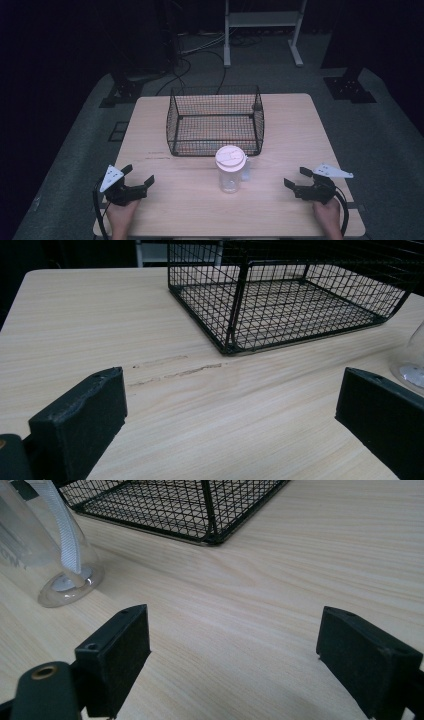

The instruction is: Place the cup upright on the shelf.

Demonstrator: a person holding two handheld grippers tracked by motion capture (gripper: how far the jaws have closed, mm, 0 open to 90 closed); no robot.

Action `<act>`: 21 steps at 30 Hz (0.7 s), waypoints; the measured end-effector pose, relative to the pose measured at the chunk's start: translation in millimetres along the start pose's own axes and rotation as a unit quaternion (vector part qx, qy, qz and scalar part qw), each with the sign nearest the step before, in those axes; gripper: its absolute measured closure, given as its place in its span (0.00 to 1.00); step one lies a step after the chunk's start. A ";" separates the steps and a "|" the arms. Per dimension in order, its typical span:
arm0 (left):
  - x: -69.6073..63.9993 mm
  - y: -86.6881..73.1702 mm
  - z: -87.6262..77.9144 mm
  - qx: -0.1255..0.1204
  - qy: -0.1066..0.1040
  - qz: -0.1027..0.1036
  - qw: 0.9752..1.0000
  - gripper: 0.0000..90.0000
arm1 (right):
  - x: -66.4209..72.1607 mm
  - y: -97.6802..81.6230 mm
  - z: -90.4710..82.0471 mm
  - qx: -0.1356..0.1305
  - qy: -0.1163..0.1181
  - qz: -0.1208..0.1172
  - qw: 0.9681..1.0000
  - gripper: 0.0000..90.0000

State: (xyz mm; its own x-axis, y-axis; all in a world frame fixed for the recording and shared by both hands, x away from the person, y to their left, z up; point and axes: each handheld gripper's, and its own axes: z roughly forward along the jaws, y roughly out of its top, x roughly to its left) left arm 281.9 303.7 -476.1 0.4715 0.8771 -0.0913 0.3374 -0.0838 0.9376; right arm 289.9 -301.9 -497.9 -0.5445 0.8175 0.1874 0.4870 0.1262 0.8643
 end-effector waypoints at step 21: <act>-20.6 4.0 2.6 -0.001 -0.029 0.028 0.999 0.00 | 0.5 0.2 -0.4 -0.001 0.001 -0.002 1.000 0.14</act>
State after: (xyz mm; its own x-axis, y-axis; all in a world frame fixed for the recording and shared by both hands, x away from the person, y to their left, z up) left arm 275.7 284.0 -471.4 0.5365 0.8419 -0.0572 0.3072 -0.1317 0.9425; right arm 289.5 -301.7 -497.4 -0.5480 0.8157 0.1852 0.4832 0.1279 0.8661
